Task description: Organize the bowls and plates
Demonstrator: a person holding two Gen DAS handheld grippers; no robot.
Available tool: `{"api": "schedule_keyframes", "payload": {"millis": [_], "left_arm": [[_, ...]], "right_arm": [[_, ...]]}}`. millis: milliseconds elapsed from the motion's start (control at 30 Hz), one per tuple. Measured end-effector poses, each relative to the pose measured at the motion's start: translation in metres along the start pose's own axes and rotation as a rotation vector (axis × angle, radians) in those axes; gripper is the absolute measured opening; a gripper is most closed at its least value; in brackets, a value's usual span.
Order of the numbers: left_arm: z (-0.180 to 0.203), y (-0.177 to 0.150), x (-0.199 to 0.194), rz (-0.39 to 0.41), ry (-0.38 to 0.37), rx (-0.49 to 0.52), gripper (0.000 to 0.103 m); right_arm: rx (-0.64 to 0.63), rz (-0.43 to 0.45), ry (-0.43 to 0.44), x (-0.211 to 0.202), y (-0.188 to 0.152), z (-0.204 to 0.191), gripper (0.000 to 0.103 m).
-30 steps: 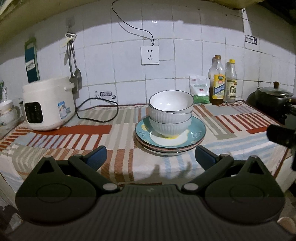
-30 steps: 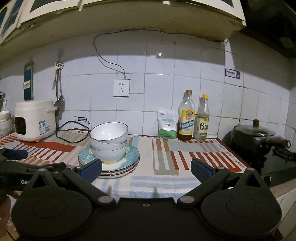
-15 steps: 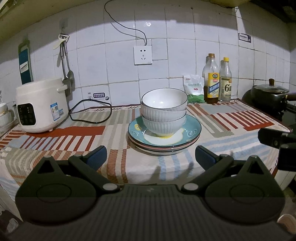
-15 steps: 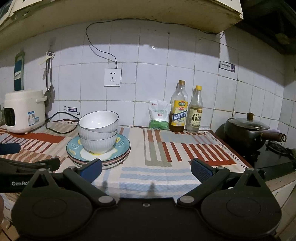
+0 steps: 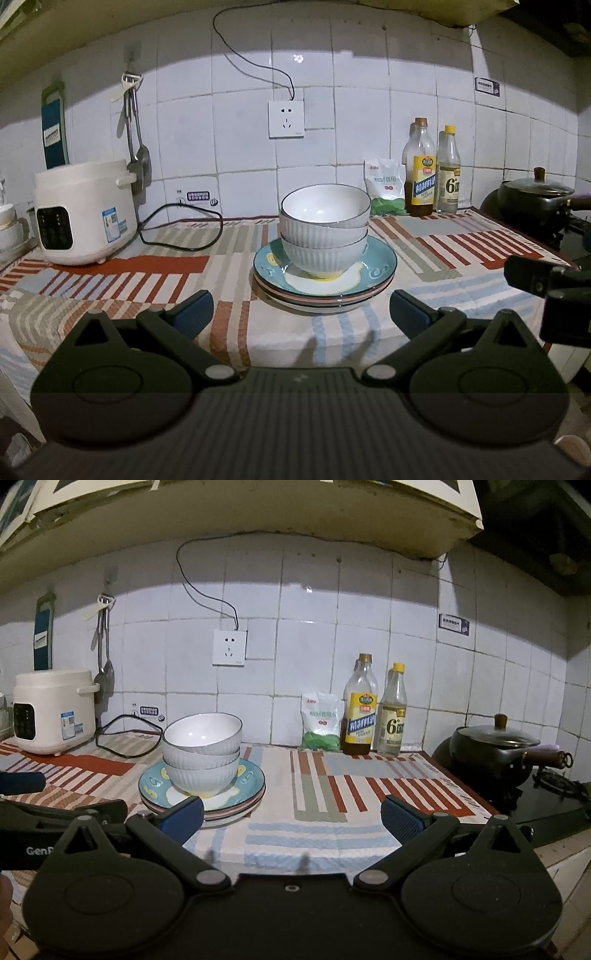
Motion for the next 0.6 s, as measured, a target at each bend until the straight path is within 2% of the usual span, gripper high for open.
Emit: {"api": "schedule_keyframes", "payload": {"millis": [200,600], "left_arm": [[0.0017,0.0000,0.0007,0.006,0.013,0.013,0.103],[0.0011,-0.0002,-0.0026,0.012,0.006,0.003,0.103]], "right_arm": [[-0.019,0.016,-0.033,-0.0022,0.0007,-0.0009,0.103],[0.002,-0.020,-0.040,0.0022,-0.0028,0.0036,0.103]]}}
Point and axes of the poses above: each gripper's, at about its wrist camera, not at the fingertips, and x roughly the way its jaws point, z to its right, y to its top, the point moved 4 cm from there along x, roughly the way its jaws point, and after that the axes turned 14 degrees about -y, right-handed, at the moved point
